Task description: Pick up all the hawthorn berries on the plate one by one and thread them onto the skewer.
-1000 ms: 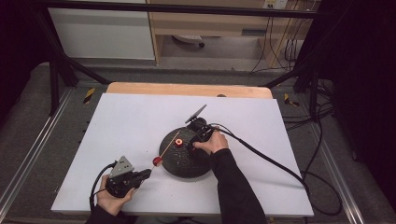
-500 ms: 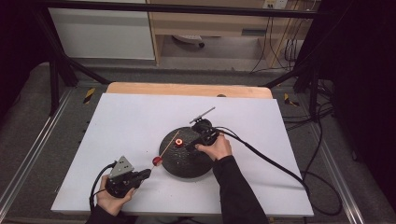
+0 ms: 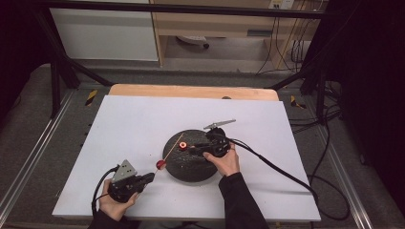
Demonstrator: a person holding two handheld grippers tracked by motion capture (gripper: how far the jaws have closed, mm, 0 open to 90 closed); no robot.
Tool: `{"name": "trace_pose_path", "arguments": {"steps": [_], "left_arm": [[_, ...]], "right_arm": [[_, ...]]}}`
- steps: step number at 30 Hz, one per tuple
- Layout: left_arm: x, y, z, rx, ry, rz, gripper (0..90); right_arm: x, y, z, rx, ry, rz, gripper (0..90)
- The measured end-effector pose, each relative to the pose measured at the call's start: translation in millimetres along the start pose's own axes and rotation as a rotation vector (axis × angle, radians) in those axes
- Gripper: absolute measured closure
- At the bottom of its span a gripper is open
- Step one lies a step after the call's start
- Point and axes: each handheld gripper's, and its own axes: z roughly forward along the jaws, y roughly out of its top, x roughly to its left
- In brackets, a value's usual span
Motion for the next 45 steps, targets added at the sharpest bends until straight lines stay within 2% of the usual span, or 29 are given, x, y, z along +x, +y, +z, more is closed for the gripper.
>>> {"name": "trace_pose_path", "arguments": {"steps": [16, 19, 26, 37, 45], "left_arm": [[-1.1, -0.1, -1.2, -0.014, 0.003, -0.004, 88.3], [-1.5, 0.0, -1.5, -0.017, 0.003, -0.005, 88.3], [-1.8, -0.3, -2.4, -0.03, 0.009, -0.01, 88.3], [-2.5, -0.6, -2.1, -0.032, 0.009, -0.01, 88.3], [-3.5, -0.7, -1.4, -0.032, 0.006, -0.009, 88.3]], "right_arm": [[0.3, -21.0, -7.4, -0.271, 0.063, 0.133, 62.6], [1.3, -22.7, -7.7, -0.323, 0.053, 0.15, 62.6], [4.1, -23.1, -5.7, -0.437, 0.067, 0.189, 62.6], [4.0, -18.3, -5.8, -0.589, 0.086, 0.246, 62.7], [0.3, -15.5, -1.3, -0.643, 0.112, 0.292, 62.6]]}}
